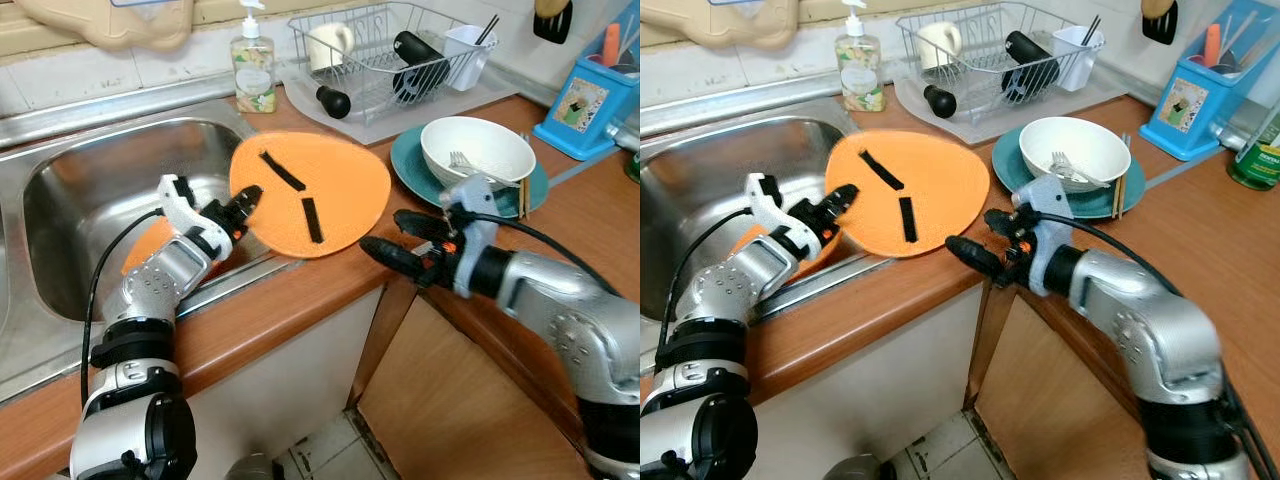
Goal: Kitchen organization
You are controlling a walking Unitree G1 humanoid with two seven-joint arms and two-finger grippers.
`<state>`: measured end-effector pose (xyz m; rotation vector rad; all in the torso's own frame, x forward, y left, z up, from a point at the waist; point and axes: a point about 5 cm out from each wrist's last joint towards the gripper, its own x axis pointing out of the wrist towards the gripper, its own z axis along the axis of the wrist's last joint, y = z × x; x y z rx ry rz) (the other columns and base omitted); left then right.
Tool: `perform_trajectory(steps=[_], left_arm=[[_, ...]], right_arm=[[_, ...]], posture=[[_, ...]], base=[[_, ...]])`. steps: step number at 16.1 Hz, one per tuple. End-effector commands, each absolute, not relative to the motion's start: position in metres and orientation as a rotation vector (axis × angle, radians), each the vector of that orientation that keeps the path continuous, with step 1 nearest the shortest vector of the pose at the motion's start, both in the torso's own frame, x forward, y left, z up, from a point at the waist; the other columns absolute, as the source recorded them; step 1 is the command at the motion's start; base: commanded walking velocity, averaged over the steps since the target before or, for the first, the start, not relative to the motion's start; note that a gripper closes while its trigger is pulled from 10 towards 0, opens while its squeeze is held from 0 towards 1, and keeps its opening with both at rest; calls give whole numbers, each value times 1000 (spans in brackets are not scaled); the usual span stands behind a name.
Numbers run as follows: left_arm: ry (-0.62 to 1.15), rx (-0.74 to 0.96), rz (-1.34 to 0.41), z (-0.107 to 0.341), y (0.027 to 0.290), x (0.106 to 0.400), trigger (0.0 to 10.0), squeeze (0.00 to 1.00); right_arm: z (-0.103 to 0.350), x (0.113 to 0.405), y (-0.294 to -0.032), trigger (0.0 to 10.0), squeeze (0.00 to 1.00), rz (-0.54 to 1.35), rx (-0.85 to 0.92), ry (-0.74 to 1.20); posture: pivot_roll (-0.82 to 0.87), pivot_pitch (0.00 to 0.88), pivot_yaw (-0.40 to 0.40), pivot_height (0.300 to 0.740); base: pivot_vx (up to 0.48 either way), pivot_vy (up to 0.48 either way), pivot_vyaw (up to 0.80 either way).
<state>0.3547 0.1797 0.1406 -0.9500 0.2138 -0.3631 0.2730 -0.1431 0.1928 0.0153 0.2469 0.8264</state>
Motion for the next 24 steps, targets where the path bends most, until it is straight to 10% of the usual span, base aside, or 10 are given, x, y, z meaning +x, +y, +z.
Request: perform_trajectory(steps=[1, 12, 20, 21, 22, 24], left_arm=[[185, -957, -371, 151, 182, 356, 0, 0], [-39, -842, -52, 199, 286, 303, 0, 0], [260, -659, 122, 153, 273, 313, 0, 0], [283, -630, 122, 151, 271, 315, 4471, 0], [313, -603, 128, 148, 270, 316, 10000, 1000], [350, -553, 125, 144, 269, 315, 10000, 1000]], right_arm=[[199, 270, -142, 10000, 0, 855, 5, 219], [205, 263, -130, 10000, 0, 950, 4, 188], [195, 266, -127, 10000, 0, 913, -53, 240], [193, 266, -127, 10000, 0, 907, -55, 243], [192, 267, -126, 10000, 0, 899, -58, 245], [192, 269, -127, 10000, 0, 880, -60, 244]], posture=[[-10, 0, 35, 740], [41, 0, -1, 740], [29, 0, 7, 740], [23, 0, 12, 740], [23, 0, 12, 740], [23, 0, 12, 740]], base=[[0, 0, 0], [0, 0, 0], [0, 0, 0], [0, 0, 0], [0, 0, 0], [0, 0, 0]])
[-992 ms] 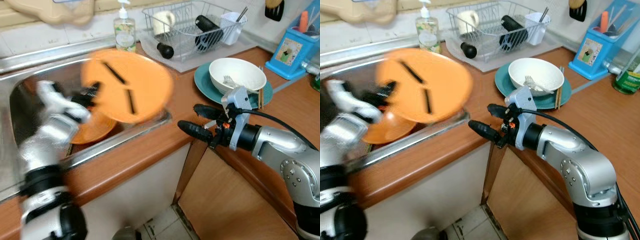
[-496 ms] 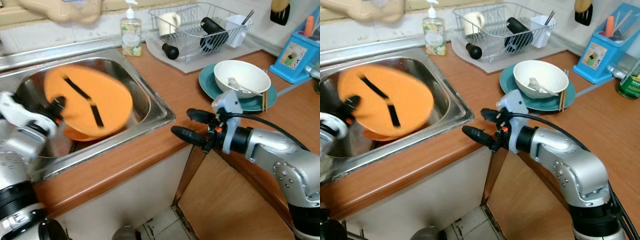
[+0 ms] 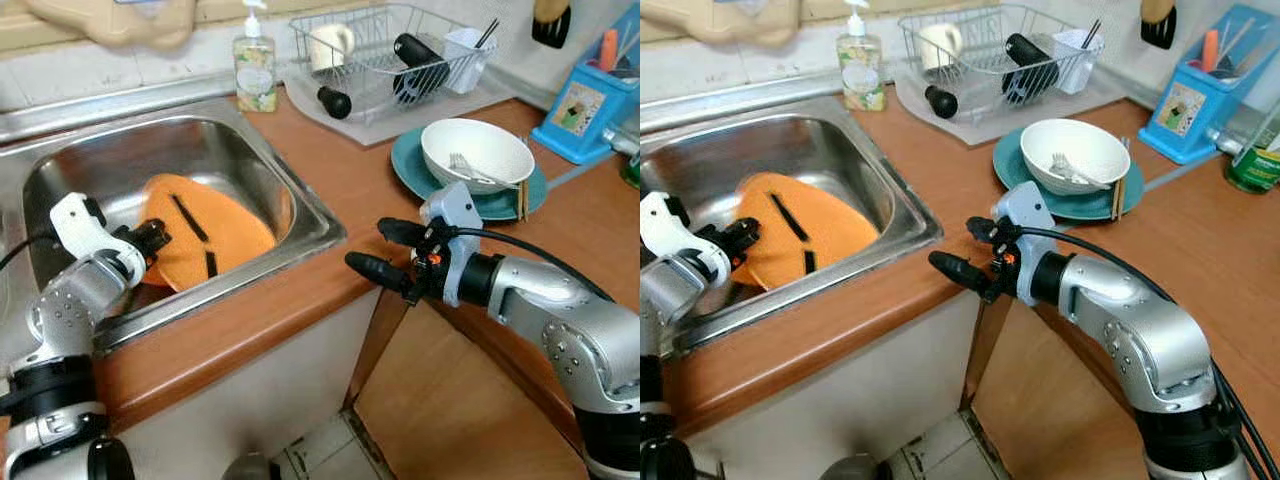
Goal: Kitchen organization
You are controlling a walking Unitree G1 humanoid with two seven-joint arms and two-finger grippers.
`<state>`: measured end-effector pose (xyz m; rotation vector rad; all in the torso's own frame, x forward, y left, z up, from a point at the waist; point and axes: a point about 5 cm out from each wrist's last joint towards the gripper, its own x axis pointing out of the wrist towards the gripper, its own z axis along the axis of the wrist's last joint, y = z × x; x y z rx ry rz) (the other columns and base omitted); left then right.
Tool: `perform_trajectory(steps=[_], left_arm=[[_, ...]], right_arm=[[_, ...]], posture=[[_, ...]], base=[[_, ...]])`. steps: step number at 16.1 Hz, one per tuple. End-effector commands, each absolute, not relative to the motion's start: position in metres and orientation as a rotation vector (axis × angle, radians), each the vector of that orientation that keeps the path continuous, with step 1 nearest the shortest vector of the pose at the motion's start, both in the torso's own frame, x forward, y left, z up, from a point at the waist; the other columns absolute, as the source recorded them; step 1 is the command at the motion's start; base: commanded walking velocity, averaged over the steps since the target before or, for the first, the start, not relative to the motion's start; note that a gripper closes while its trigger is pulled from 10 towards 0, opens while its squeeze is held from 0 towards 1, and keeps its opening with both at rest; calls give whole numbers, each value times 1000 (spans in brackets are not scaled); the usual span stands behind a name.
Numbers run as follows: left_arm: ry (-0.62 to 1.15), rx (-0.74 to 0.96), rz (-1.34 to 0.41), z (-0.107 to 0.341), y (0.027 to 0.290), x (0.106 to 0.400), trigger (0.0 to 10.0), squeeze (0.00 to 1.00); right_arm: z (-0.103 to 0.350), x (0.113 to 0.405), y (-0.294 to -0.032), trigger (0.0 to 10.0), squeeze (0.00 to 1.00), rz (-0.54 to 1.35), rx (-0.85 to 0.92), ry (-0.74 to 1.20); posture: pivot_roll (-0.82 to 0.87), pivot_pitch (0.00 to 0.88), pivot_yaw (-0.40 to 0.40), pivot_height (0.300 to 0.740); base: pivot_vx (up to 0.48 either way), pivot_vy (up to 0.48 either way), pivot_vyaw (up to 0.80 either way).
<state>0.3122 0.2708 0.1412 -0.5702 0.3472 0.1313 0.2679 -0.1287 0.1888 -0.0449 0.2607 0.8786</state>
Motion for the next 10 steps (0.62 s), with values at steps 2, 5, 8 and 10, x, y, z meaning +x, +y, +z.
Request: perform_trajectory(steps=[2, 5, 8, 10], left_arm=[[360, -497, 154, 142, 272, 314, 10000, 1000], [294, -328, 153, 151, 279, 311, 10000, 1000], [150, -119, 72, 168, 271, 309, 10000, 1000], [94, 17, -48, 177, 255, 306, 10000, 1000]], right_arm=[[191, 274, -130, 10000, 0, 838, -69, 239], [190, 288, -134, 10000, 541, 718, -88, 242], [198, 308, -133, 10000, 1000, 600, -119, 170], [200, 327, -134, 10000, 1000, 478, -179, 169]], posture=[[21, 0, 13, 740], [22, 0, 13, 740], [23, 0, 12, 740], [19, 0, 15, 740]], base=[[0, 0, 0], [0, 0, 0], [0, 0, 0], [0, 0, 0]])
